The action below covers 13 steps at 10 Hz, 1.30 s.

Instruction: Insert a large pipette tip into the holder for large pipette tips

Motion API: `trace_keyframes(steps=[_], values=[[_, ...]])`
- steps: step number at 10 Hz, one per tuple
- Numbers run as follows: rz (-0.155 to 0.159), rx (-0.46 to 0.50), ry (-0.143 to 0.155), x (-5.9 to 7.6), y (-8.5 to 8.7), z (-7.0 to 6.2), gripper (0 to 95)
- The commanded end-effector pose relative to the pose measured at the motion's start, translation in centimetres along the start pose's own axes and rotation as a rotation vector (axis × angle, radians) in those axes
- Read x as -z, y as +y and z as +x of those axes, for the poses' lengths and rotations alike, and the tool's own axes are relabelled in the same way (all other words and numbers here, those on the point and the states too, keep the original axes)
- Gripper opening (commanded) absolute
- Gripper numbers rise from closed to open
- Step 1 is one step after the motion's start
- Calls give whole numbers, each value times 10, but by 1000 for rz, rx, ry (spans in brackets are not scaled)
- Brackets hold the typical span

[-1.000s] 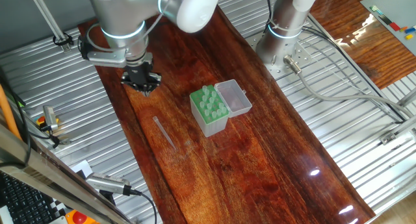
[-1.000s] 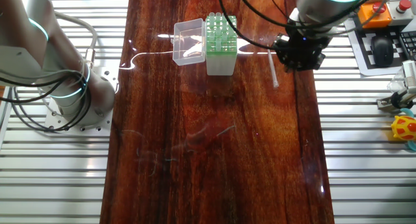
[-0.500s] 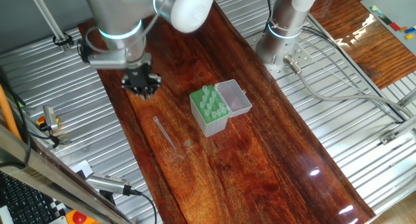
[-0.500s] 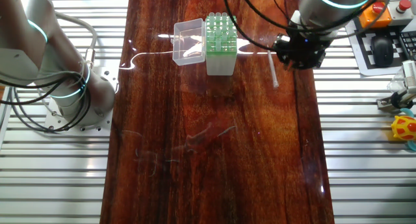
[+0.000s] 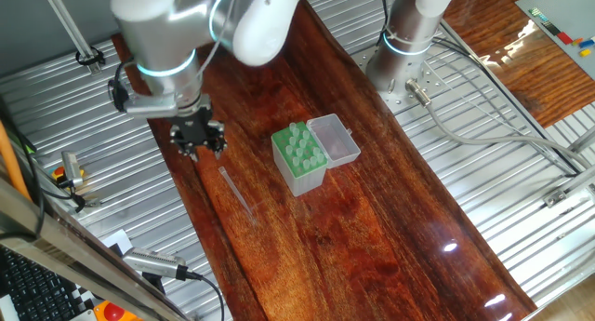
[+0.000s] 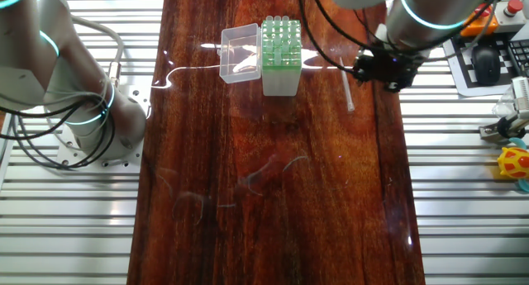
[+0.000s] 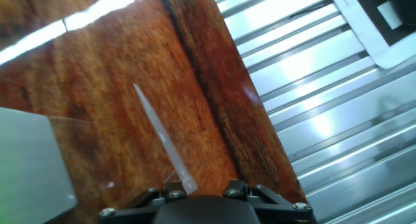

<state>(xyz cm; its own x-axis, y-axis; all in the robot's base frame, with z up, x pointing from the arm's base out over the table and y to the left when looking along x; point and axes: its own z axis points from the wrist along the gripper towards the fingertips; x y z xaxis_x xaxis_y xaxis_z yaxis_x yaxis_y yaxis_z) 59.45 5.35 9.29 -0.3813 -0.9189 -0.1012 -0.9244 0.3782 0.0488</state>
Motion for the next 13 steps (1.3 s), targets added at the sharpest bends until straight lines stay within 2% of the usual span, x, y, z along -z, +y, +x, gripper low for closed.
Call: trace_keyframes(steps=[1,5,7,10,13], values=[[-4,0,-1,3,3,2,380],[-4,-21,-5,3,3,2,380],[-3,-6,-5,3,10,8,380],[6,16,-10,-5,24,19,380],[21,12,-18,-15,25,22,380]])
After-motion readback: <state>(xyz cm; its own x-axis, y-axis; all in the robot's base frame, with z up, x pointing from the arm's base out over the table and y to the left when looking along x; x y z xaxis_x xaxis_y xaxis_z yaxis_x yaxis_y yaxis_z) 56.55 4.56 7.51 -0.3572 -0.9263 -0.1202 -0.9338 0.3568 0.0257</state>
